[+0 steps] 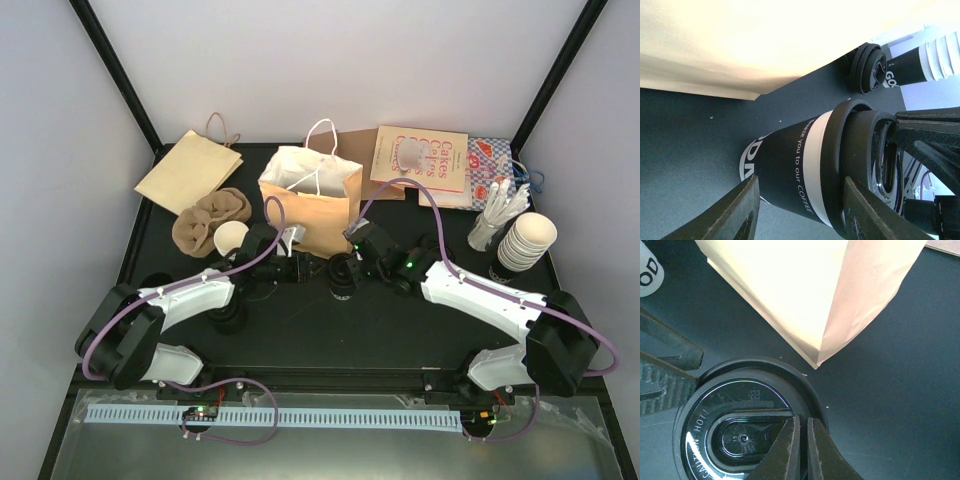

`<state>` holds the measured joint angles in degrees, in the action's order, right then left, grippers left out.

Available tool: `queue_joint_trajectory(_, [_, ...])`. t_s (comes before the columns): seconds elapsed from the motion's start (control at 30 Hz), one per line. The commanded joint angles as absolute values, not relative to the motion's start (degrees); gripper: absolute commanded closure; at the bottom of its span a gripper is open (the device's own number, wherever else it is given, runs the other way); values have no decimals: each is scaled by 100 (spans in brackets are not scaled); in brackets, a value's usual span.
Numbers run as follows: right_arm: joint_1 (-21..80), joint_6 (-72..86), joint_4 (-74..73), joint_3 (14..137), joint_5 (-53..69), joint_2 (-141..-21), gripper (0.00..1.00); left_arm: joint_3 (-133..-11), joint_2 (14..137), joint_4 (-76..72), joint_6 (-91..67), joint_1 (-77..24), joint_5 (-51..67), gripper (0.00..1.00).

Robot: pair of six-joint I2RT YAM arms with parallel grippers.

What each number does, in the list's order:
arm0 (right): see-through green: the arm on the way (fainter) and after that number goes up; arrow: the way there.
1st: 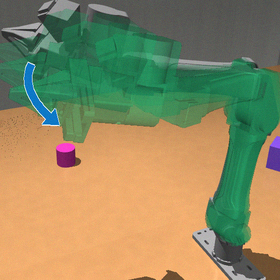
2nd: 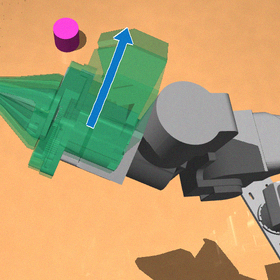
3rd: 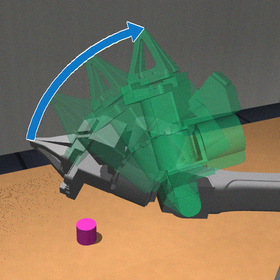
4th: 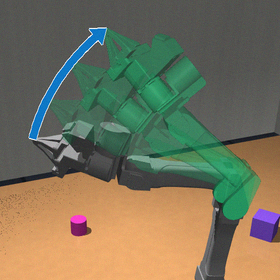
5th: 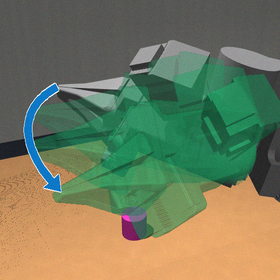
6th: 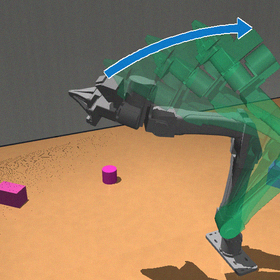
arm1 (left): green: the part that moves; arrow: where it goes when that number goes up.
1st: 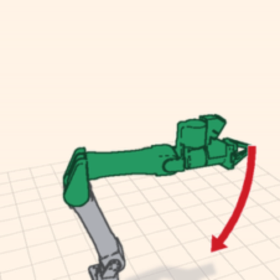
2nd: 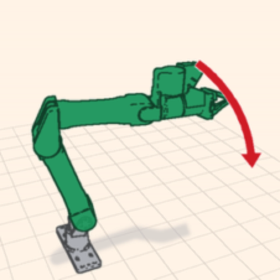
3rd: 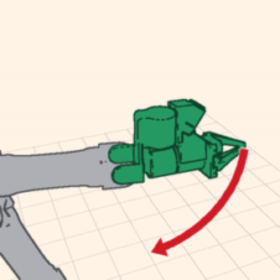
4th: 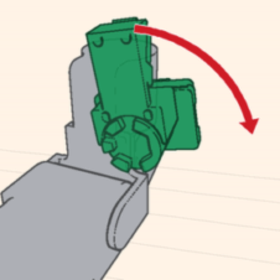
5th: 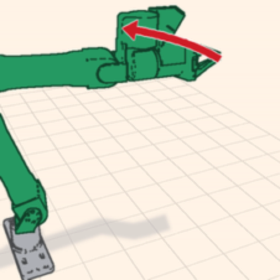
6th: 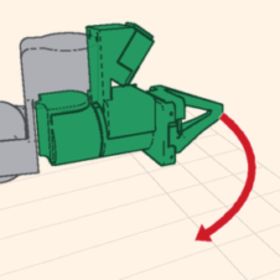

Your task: Pack the takeout coffee

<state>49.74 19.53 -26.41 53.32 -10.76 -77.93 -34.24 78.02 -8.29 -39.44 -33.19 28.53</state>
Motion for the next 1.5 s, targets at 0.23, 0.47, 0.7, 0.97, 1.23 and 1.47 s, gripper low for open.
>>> queue_joint_trajectory(0.23, [5377,1907,-3501,5415,-407,-8050,99,-3381,7812,-459,-3916,-3306,3045,54])
queue_joint_trajectory(0.47, [5537,2034,-3832,5385,-184,-8049,99,-3052,7568,-125,-4087,-3370,3067,55])
queue_joint_trajectory(0.7, [5611,2151,-4185,5566,-198,-8328,99,-2931,7714,-30,-4149,-3480,2999,55])
queue_joint_trajectory(0.97, [5616,2195,-4498,5816,-245,-8600,99,-2931,7790,-61,-4140,-3501,2972,57])
queue_joint_trajectory(1.23, [5617,2206,-4515,5826,-179,-8469,99,-3118,6593,314,-3865,-3576,2715,43])
queue_joint_trajectory(1.47, [5641,2061,-4583,5875,-146,-8366,99,-3200,6496,172,-3660,-3634,3068,27])
